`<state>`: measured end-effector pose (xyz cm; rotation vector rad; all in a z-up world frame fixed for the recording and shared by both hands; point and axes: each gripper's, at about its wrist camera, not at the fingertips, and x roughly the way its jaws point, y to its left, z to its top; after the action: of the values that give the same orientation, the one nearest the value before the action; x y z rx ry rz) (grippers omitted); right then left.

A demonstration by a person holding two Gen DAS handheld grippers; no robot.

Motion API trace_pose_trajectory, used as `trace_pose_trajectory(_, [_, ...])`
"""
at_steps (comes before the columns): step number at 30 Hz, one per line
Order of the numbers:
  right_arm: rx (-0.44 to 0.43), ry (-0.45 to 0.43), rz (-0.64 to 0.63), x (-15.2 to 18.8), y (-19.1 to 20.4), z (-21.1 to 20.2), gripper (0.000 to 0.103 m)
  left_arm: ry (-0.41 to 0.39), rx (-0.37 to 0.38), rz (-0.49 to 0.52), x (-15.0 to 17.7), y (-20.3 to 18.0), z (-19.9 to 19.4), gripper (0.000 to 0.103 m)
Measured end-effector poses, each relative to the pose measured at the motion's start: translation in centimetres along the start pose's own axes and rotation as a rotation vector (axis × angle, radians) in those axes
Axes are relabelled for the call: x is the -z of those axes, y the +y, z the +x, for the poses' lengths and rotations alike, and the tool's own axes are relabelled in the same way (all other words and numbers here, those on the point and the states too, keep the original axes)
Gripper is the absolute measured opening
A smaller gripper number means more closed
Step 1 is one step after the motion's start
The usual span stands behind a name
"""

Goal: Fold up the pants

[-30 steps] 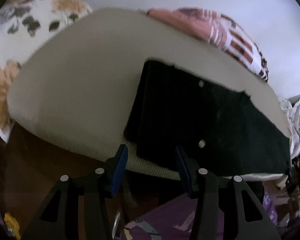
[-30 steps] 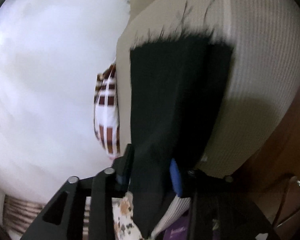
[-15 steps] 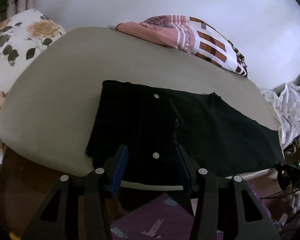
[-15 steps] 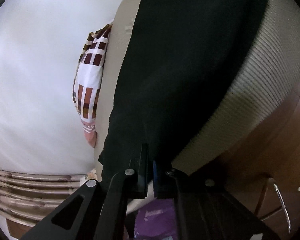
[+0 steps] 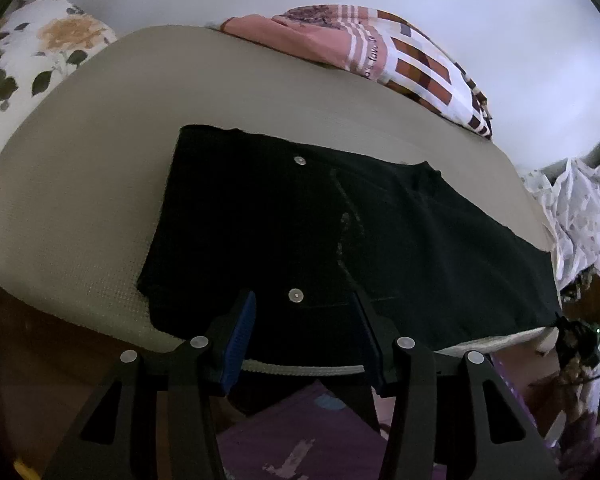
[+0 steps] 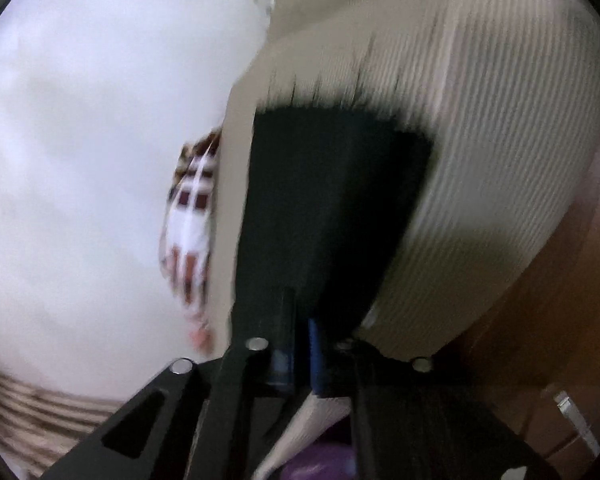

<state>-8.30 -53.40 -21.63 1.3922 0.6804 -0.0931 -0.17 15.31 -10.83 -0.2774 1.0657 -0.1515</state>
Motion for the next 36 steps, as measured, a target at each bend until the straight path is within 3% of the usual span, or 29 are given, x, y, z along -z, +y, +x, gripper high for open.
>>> trace_pose_trajectory(2, [0.03,-0.047,0.004,-1.2,-0.5,-0.9,0.005,0.001,0.004,0.012,0.0,-0.3,0.1,0.05])
trace_pose_trajectory(6, [0.07,-0.06,-0.023,-2.0,-0.6,-0.9,0.003,0.009,-0.004,0.026,0.1,-0.4,0.5,0.05])
trace_pose_trajectory(12, [0.061,-0.086,-0.015,-3.3,-1.3,-1.5,0.005,0.018,0.014,0.016,0.3,-0.2,1.1,0.05])
trace_pose_trajectory(15, [0.068,-0.203,0.044,-4.0,-1.9,-4.4,0.014,0.015,0.039,0.029,0.4,-0.6,1.0,0.05])
trace_pose_trajectory(18, [0.076,-0.261,0.063,-3.6,-1.6,-7.1,0.014,-0.003,0.06,0.072,0.6,-1.5,0.7,0.05])
trace_pose_trajectory(21, [0.013,-0.103,-0.036,-1.6,1.5,-5.0,0.014,-0.001,0.103,0.106,0.8,-2.4,0.8,0.05])
trace_pose_trajectory(24, [-0.119,0.198,-0.124,2.7,5.2,0.5,0.016,0.001,0.111,0.147,1.1,-3.3,1.1,0.05])
trace_pose_trajectory(28, [-0.132,0.556,-0.269,10.6,10.1,8.4,0.018,0.008,0.13,0.153,1.5,-3.3,1.3,0.05])
trace_pose_trajectory(31, [-0.144,0.679,-0.216,14.3,10.6,11.6,0.023,0.022,0.137,0.129,1.7,-2.8,1.8,0.05])
trace_pose_trajectory(36, [-0.036,0.664,-0.135,15.3,8.8,13.3,0.024,0.001,0.148,0.138,1.6,-2.8,1.2,0.05])
